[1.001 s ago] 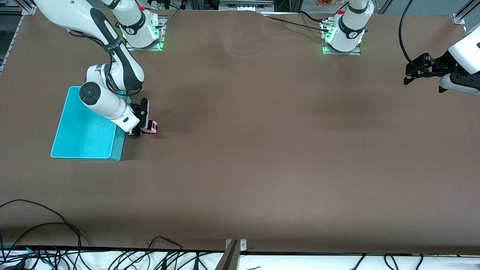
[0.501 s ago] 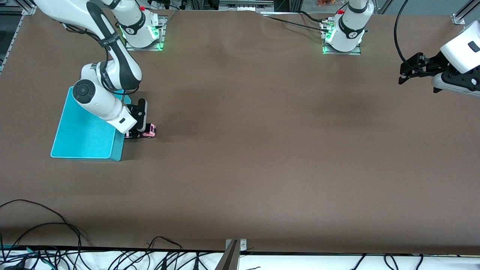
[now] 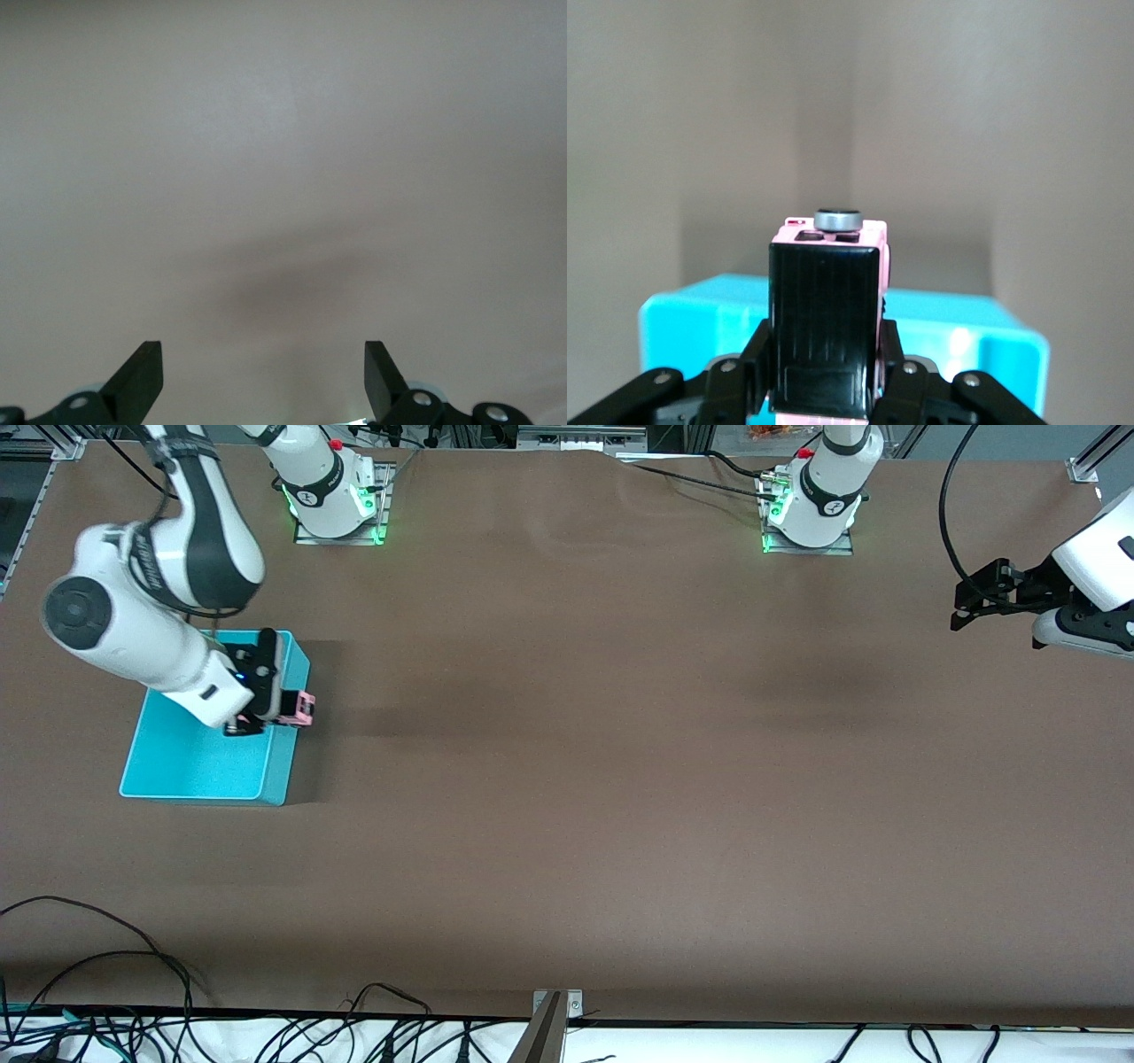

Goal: Wind and store pink jeep toy

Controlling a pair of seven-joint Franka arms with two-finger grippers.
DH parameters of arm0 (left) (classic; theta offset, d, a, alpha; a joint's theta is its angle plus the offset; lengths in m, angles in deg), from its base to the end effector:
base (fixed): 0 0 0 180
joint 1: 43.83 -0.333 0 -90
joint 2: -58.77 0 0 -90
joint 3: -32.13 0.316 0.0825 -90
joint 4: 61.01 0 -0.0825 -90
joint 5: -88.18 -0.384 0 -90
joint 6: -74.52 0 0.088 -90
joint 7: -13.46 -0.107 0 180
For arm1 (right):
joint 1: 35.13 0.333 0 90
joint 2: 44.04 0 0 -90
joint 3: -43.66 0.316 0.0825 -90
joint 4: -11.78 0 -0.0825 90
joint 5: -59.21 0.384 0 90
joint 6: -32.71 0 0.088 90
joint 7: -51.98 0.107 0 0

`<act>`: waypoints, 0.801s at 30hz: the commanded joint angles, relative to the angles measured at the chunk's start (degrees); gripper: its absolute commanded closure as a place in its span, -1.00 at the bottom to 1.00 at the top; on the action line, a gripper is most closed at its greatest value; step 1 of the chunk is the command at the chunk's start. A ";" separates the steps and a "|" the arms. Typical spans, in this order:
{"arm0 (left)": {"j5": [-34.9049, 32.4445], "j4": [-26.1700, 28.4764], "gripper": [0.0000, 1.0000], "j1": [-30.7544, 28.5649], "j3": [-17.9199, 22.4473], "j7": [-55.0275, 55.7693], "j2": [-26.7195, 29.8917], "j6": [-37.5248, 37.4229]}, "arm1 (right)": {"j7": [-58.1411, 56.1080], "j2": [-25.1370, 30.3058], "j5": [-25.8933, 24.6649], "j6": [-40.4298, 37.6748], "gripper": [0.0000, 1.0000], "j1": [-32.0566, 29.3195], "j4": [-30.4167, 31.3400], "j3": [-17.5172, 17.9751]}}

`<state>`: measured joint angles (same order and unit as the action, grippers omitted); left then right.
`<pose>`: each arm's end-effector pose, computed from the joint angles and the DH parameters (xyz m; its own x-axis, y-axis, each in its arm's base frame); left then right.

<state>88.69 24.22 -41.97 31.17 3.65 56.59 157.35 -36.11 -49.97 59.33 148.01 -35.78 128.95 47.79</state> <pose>0.5528 -0.0281 0.6317 0.9725 -0.2196 -0.0770 -0.2185 -0.9756 0.0230 0.5531 0.0332 0.3804 -0.0262 0.9996 0.0047 0.9904 0.0266 -0.1357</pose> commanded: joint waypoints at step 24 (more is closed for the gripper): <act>1.59 -1.99 -1.00 0.94 0.52 -0.12 -0.64 -1.45 | -20.80 -3.64 1.29 17.06 0.76 -0.58 16.25 -15.83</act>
<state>88.70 24.08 -41.34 31.12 3.65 56.59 157.34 -54.65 -51.46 59.48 161.69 -36.26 144.59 32.51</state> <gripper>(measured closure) 0.000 0.498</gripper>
